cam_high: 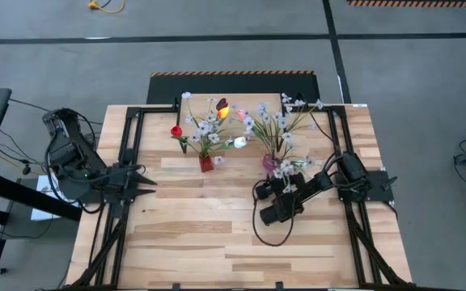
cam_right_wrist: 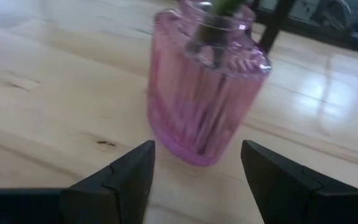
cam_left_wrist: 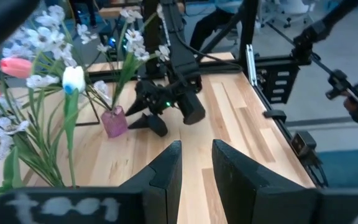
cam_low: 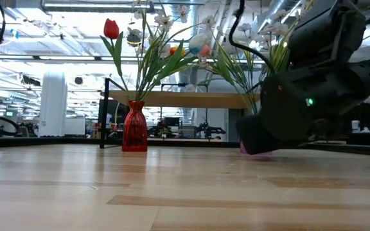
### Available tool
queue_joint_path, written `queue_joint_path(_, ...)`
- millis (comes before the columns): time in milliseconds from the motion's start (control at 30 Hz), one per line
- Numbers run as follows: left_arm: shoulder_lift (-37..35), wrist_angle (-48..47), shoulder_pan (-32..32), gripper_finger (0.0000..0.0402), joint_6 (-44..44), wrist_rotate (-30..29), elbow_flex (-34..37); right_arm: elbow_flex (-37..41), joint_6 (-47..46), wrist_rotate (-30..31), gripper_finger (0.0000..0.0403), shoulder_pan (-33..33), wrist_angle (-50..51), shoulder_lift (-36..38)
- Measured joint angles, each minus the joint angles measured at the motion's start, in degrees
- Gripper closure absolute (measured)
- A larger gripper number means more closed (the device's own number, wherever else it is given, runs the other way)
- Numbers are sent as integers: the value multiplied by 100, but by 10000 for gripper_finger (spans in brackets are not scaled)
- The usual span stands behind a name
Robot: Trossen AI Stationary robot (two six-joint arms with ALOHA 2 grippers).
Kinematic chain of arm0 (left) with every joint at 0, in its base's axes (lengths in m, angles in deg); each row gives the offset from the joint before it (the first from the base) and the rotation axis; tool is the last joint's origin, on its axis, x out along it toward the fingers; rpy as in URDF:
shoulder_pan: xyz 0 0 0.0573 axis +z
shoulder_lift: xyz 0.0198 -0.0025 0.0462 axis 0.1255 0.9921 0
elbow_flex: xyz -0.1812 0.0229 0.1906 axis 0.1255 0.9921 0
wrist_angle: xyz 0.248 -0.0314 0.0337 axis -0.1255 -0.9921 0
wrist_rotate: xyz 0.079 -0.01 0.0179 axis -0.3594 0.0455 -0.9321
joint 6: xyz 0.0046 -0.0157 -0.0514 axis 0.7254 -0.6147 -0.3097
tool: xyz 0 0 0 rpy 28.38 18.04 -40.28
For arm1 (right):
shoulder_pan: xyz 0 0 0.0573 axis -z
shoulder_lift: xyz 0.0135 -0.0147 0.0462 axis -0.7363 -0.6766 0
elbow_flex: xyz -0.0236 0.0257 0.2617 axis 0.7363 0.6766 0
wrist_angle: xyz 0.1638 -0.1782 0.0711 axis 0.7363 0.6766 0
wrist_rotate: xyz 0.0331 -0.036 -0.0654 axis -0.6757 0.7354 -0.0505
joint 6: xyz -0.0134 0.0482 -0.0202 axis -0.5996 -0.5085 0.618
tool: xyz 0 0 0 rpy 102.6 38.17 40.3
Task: Pick and place flowers into a vace then onto a shelf
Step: Put the pink vase on the shelf
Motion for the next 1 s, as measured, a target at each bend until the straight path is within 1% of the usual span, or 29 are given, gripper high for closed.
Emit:
queue_joint_path(100,2,106,1,322,0,-165,0,-72,328,56,168,0,-61,2)
queue_joint_path(233,-13,133,0,322,0,-189,0,-151,668,262,168,-9,-59,2)
queue_joint_path(600,-13,132,0,322,0,-168,0,-163,853,497,168,-22,-137,4)
queue_joint_path(667,-13,132,0,322,0,-168,0,-163,1003,564,168,-49,-281,4)
queue_joint_path(833,-13,132,2,322,0,-168,0,-163,1714,582,168,-77,-842,4)
queue_joint_path(1000,-13,132,0,322,0,-166,0,-163,1881,565,168,-107,-934,4)
